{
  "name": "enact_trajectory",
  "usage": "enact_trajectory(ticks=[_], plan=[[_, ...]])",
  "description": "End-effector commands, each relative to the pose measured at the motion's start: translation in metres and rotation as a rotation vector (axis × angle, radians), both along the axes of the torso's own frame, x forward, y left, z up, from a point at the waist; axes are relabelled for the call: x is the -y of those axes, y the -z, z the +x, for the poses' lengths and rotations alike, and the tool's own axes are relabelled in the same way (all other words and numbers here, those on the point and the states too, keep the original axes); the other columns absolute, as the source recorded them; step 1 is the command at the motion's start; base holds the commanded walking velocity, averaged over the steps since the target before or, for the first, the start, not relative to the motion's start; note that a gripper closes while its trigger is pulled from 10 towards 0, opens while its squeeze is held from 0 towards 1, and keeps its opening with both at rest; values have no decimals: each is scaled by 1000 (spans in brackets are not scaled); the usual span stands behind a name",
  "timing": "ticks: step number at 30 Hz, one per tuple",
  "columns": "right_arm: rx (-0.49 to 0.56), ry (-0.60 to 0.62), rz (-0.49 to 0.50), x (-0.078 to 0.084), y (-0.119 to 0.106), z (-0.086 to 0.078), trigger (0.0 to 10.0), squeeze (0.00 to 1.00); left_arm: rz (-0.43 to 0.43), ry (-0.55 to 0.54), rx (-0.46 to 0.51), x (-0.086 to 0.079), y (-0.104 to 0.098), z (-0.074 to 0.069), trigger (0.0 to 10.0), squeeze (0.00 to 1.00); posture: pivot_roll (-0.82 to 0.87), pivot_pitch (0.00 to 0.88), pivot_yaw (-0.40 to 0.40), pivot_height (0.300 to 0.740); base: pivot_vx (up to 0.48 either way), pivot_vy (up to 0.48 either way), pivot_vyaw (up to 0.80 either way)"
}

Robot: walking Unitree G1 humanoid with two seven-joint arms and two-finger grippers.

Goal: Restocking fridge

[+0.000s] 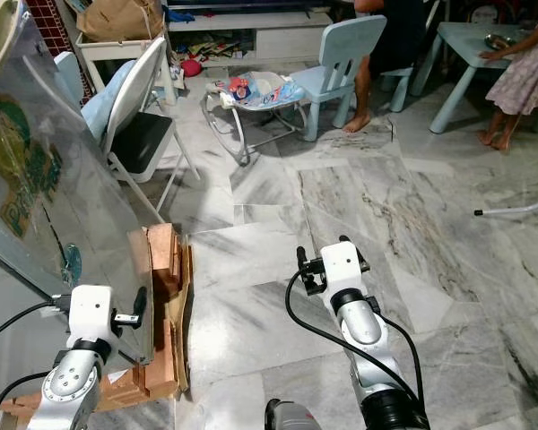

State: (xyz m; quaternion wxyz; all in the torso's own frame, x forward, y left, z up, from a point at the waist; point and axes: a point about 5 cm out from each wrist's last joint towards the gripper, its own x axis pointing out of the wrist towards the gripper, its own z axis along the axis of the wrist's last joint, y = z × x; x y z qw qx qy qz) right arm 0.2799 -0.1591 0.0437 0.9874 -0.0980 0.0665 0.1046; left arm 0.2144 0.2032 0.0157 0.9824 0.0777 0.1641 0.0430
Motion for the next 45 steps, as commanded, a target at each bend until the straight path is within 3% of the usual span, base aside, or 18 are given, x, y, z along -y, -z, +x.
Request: enact_trajectory(ticks=[1, 3, 6, 13, 16, 22, 30, 32, 33, 35, 36, 38, 39, 40, 41, 43, 45], plan=[[-40, -19, 6, -1, 6, -3, 10000, 0, 32, -47, -43, -10, 6, -4, 10000, 0, 2, 32, -8, 740, 0, 0, 0], [-67, -75, 16, -7, 9, -6, 10000, 0, 37, -118, -48, -21, 6, -4, 10000, 0, 1, 29, -9, 740, 0, 0, 0], [-83, -113, 16, -10, 11, -9, 10000, 0, 36, -130, -28, -25, 4, -1, 10000, 0, 0, 28, -12, 740, 0, 0, 0], [-87, -124, 11, -10, 11, -8, 10000, 0, 82, -196, 15, -37, -6, 19, 10000, 0, -7, 20, -15, 740, 0, 0, 0], [-85, -127, 15, -10, 9, -7, 10000, 0, 31, -177, 55, -34, -12, 26, 10000, 0, -8, 18, -15, 740, 0, 0, 0], [-111, -149, 9, -10, 12, -11, 10000, 0, 95, -159, 103, -34, -24, 47, 10000, 0, -5, 18, -14, 740, 0, 0, 0], [-193, -196, -1, -9, 21, -18, 10000, 0, 77, -112, 186, -31, -47, 71, 10000, 0, -6, 17, -11, 740, 0, 0, 0], [-236, -221, -64, -5, 29, -22, 10000, 0, 63, -46, 206, -14, -55, 84, 10000, 0, 6, 15, -15, 740, 0, 0, 0], [-288, -206, -61, 1, 35, -24, 10000, 0, 56, 97, 244, 16, -68, 100, 10000, 0, 9, 14, -16, 740, 0, 0, 0], [-321, -203, -59, 4, 39, -26, 10000, 0, 56, 181, 269, 34, -75, 106, 10000, 0, 9, 14, -16, 740, 0, 0, 0], [-337, -210, -61, 5, 41, -27, 10000, 0, 37, 318, 307, 67, -86, 112, 10000, 0, 10, 9, -14, 740, 0, 0, 0], [-360, -222, -60, 6, 42, -27, 10000, 0, 41, 505, 359, 113, -99, 111, 10000, 0, 12, 8, -14, 740, 0, 0, 0], [-383, -239, -72, 7, 44, -28, 10000, 0, 77, 637, 404, 146, -106, 105, 10000, 0, 13, 6, -13, 740, 0, 0, 0], [-383, -239, -72, 7, 44, -28, 10000, 0, 77, 637, 404, 146, -106, 105, 10000, 0, 13, 6, -13, 740, 0, 0, 0], [-396, -248, -78, 6, 45, -29, 10000, 0, 52, 758, 413, 178, -107, 95, 10000, 0, 5, 0, -3, 740, 0, 0, 0], [-401, -249, -72, 4, 46, -29, 10000, 0, 30, 823, 410, 195, -105, 89, 10000, 0, -9, 0, 10, 740, 0, 0, 0], [-404, -235, -55, 3, 47, -30, 10000, 0, 28, 792, 404, 186, -106, 99, 10000, 0, -22, 0, 24, 740, 0, 0, 0]])
